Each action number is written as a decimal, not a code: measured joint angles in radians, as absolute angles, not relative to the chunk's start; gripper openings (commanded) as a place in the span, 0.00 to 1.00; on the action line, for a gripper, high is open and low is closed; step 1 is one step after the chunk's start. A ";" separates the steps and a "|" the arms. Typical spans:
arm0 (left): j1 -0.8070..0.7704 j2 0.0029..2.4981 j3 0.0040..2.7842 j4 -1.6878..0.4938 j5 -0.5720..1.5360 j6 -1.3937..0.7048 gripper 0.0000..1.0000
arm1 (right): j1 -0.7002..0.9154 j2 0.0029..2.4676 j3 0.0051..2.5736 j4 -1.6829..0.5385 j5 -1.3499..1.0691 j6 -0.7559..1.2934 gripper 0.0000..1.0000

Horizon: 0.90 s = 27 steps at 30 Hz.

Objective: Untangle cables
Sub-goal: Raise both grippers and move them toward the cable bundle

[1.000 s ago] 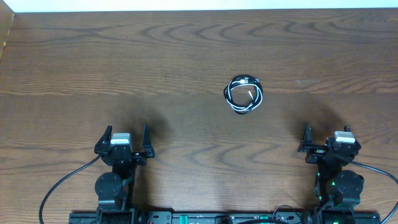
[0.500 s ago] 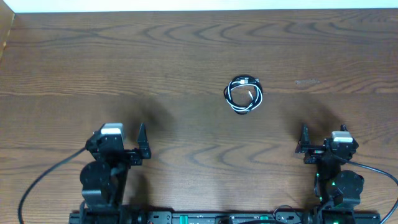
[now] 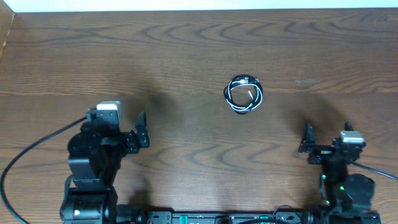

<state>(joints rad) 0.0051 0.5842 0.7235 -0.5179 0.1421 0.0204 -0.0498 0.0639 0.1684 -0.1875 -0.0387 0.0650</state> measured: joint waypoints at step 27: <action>0.005 0.660 0.749 -0.334 0.421 0.047 0.25 | -0.049 0.929 1.032 -0.599 -0.129 0.036 0.49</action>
<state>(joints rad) 0.0051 0.6601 0.7486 -0.3336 0.4210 0.0475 -0.0494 0.9295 1.0317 -0.5991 -0.1287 0.0360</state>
